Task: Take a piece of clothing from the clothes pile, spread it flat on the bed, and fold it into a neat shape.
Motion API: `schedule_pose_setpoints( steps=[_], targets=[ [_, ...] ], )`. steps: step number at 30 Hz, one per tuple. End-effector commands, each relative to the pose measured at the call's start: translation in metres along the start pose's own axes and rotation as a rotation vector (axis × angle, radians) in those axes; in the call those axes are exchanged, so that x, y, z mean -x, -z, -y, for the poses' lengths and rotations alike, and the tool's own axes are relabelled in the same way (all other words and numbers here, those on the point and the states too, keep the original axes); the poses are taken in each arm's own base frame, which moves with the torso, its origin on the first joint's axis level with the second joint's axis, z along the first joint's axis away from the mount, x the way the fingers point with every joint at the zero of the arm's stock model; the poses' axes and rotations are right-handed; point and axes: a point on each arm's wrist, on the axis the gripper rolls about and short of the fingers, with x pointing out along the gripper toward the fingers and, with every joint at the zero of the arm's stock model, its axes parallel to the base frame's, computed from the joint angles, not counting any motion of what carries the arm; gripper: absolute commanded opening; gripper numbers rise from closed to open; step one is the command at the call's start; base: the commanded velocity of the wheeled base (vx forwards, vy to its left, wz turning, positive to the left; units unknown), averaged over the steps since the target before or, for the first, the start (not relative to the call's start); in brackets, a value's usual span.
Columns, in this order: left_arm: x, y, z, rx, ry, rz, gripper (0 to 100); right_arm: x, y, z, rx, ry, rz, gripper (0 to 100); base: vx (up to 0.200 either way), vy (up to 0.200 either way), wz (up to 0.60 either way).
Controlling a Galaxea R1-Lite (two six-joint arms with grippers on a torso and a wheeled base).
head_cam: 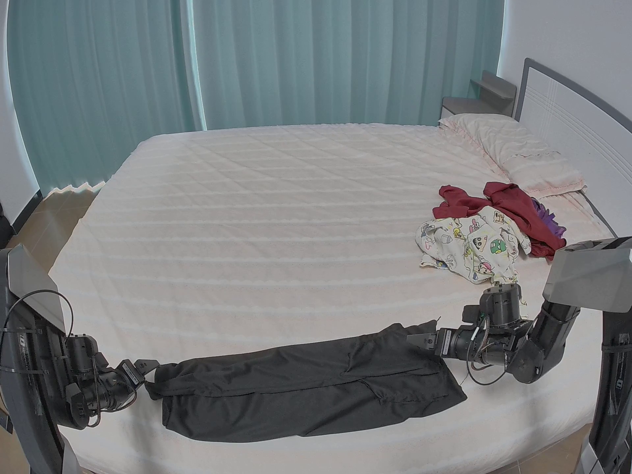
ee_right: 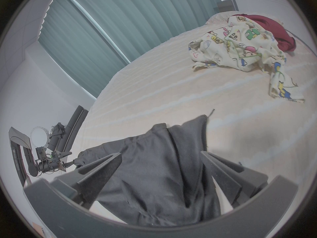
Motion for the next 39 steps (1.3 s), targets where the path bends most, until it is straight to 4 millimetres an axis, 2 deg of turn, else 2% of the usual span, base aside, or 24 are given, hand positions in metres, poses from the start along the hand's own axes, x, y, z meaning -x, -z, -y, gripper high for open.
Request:
schedule_pose_setpoints(
  steps=[1,5,10,16,17,28,29,33,39],
  targets=[
    [0.000,-0.001,0.001,-0.004,0.007,0.013,100,-0.025,0.000,-0.001,0.007,-0.009,-0.018,100,0.000,0.000,0.00],
    [0.000,-0.001,0.001,-0.005,0.006,0.012,100,-0.047,-0.003,-0.007,0.011,-0.031,-0.021,100,0.000,0.000,0.00],
    [0.000,0.000,0.001,-0.005,0.005,0.011,100,-0.064,0.002,-0.006,0.006,-0.028,-0.049,100,0.000,0.000,0.00],
    [0.000,0.000,0.001,-0.005,0.004,0.011,100,-0.074,0.002,0.000,-0.001,0.000,-0.040,100,0.000,0.000,0.00],
    [0.000,0.000,0.001,-0.005,0.004,0.011,100,-0.074,0.003,0.000,-0.001,0.002,-0.042,0,0.000,0.000,0.00],
    [-0.001,0.000,0.001,-0.006,0.004,0.011,100,-0.068,-0.001,-0.001,-0.064,0.002,-0.020,0,0.000,0.000,0.00],
    [-0.001,0.000,0.001,-0.006,0.004,0.011,100,-0.062,-0.008,-0.001,-0.066,0.000,0.010,0,0.000,0.000,0.00],
    [-0.001,0.000,0.001,-0.004,0.003,0.010,100,-0.052,-0.016,0.004,-0.083,0.005,0.048,0,0.000,0.000,0.00],
    [0.000,0.000,0.001,-0.005,0.003,0.008,100,-0.045,-0.013,0.006,-0.084,0.001,0.071,0,0.000,0.000,0.00]
  ],
)
